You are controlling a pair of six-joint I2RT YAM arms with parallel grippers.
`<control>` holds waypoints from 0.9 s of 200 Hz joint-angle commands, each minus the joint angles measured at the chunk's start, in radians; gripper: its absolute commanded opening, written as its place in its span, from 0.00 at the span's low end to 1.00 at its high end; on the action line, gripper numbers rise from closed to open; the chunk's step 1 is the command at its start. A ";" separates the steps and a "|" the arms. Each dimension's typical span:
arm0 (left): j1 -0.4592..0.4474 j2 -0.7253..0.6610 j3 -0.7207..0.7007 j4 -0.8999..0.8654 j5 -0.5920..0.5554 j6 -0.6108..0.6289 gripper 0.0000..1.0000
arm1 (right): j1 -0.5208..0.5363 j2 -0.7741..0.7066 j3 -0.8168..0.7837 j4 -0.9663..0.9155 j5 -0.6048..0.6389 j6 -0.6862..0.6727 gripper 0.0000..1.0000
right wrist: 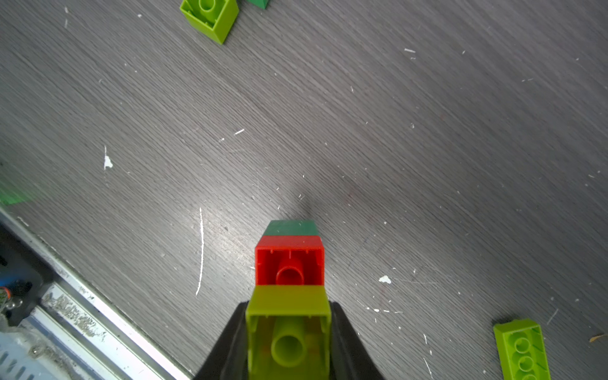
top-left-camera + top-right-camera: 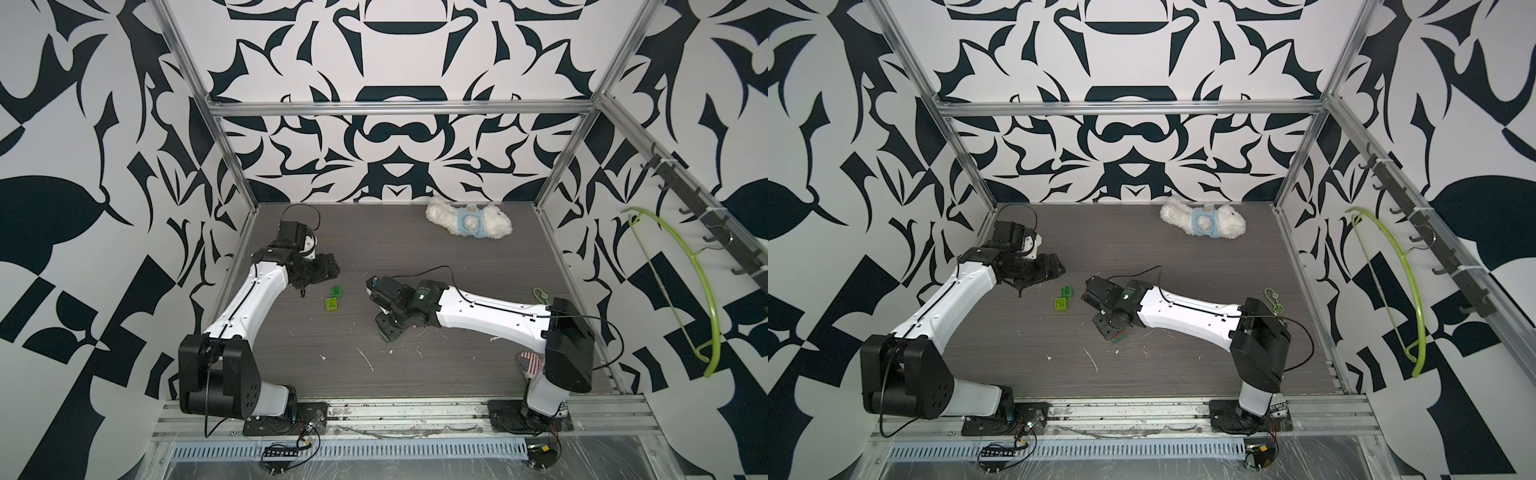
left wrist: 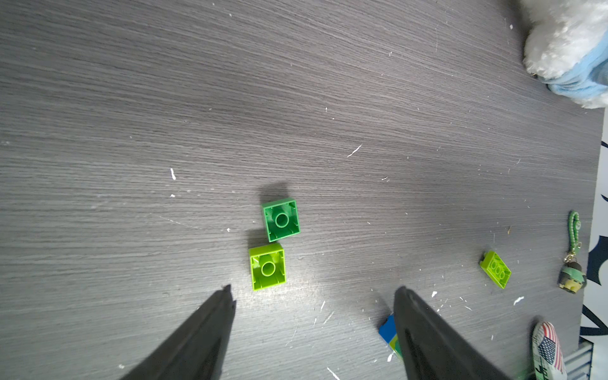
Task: Assemble a carrot with lego
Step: Assemble the lego brick with the lego brick.
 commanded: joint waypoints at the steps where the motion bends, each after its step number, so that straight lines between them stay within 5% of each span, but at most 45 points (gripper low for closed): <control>1: 0.002 -0.023 -0.013 -0.004 0.012 0.003 0.84 | 0.007 0.121 -0.092 -0.158 -0.044 0.014 0.27; 44: 0.002 -0.026 -0.013 -0.005 0.011 0.006 0.84 | 0.000 0.136 -0.031 -0.185 -0.060 -0.050 0.31; 122: 0.003 -0.028 -0.002 -0.007 0.012 0.009 0.84 | -0.009 0.024 0.203 -0.199 -0.058 -0.109 0.66; 153: 0.002 -0.042 -0.001 -0.007 0.015 0.011 0.84 | -0.052 -0.097 0.155 -0.192 -0.056 -0.106 0.70; 180: 0.002 -0.071 0.011 0.001 0.061 0.000 0.84 | -0.207 -0.241 0.001 -0.142 -0.087 -0.117 0.70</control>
